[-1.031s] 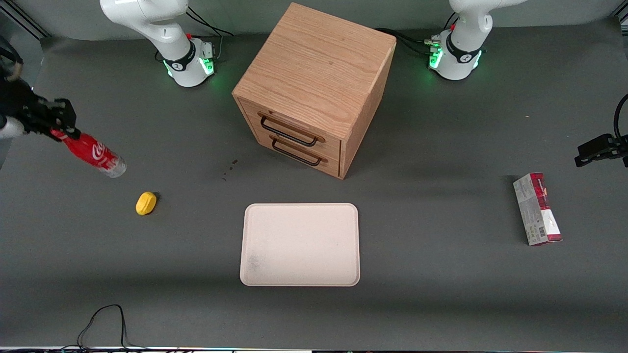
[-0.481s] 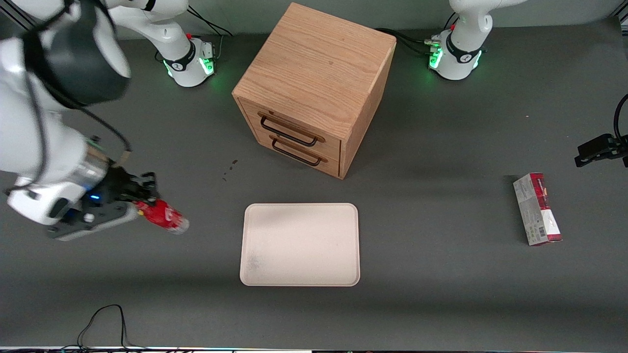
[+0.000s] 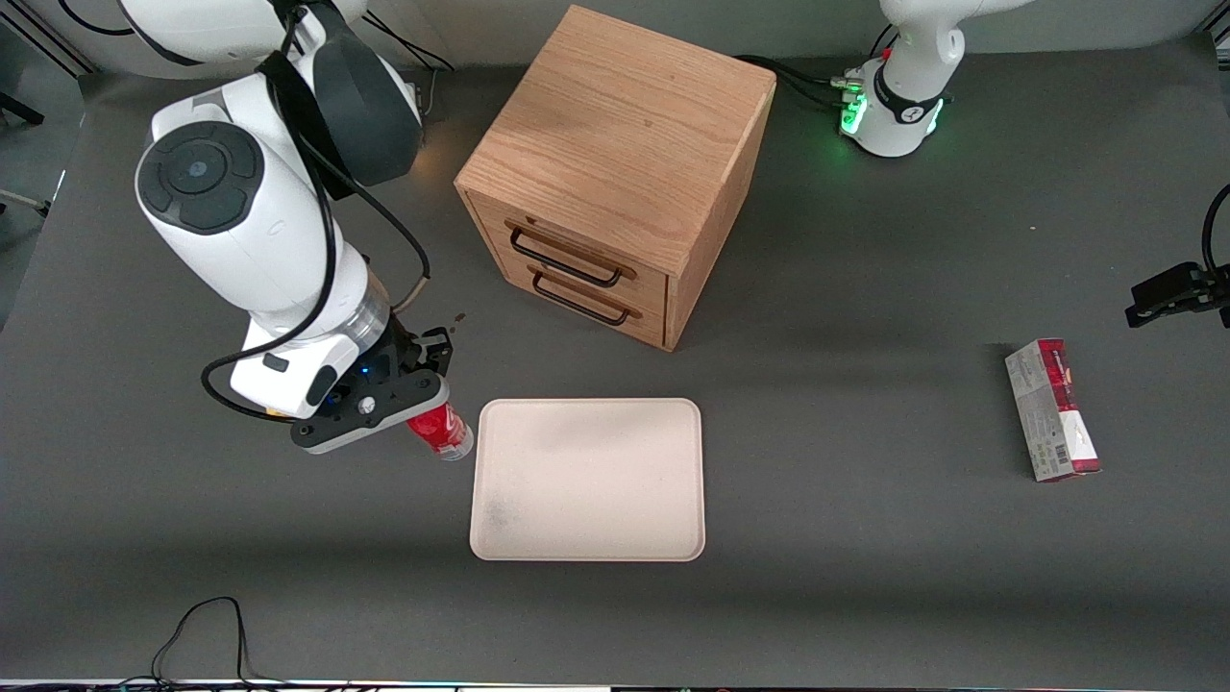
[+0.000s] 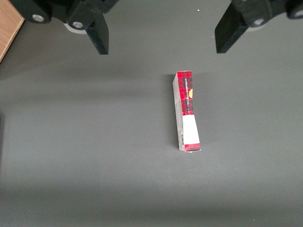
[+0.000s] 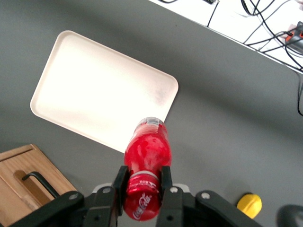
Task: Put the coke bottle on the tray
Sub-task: 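Carry the held bottle with the right gripper over the white tray, then lower the bottle onto the tray and open the right gripper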
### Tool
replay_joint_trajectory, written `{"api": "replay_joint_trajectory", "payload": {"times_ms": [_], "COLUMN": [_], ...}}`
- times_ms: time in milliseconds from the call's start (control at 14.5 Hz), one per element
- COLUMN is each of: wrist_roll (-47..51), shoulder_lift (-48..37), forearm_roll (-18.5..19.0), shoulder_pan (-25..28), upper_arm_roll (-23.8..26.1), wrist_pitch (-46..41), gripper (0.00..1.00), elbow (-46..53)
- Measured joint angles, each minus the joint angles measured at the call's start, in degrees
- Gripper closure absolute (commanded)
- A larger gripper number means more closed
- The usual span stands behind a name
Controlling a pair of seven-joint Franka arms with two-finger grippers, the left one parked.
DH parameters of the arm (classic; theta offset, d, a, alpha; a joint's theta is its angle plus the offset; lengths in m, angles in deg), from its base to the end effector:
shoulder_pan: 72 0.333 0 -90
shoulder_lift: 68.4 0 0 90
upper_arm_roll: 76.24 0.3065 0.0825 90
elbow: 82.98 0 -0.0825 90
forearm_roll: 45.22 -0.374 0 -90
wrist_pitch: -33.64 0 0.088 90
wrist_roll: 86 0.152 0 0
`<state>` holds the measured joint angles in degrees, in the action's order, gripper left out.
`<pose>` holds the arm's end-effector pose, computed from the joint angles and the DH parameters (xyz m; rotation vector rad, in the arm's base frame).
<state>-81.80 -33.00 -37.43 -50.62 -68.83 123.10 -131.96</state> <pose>0.6452 0.2964 0.5123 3.0435 0.6081 0.1635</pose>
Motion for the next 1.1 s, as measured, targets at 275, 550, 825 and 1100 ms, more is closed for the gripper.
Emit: {"api": "replay_joint_trajectory", "payload": {"times_ms": [275,550,825,1100], "wrist_roll": [0.0,0.0,0.0,0.0], "shoulder_lift": [4.3,9.8,15.2,18.7], "forearm_roll": [0.0,0.0,0.0,0.0], "shoulder_pan": [-0.6,-1.5,-1.7,-1.7], "upper_arm_roll": [0.0,0.1,0.2,0.3], "wrist_pitch": [5.1,8.2,13.1,16.3], "gripper": [1.00,1.00,1.00,1.00], "elbow": [0.1,0.2,0.2,0.2]}}
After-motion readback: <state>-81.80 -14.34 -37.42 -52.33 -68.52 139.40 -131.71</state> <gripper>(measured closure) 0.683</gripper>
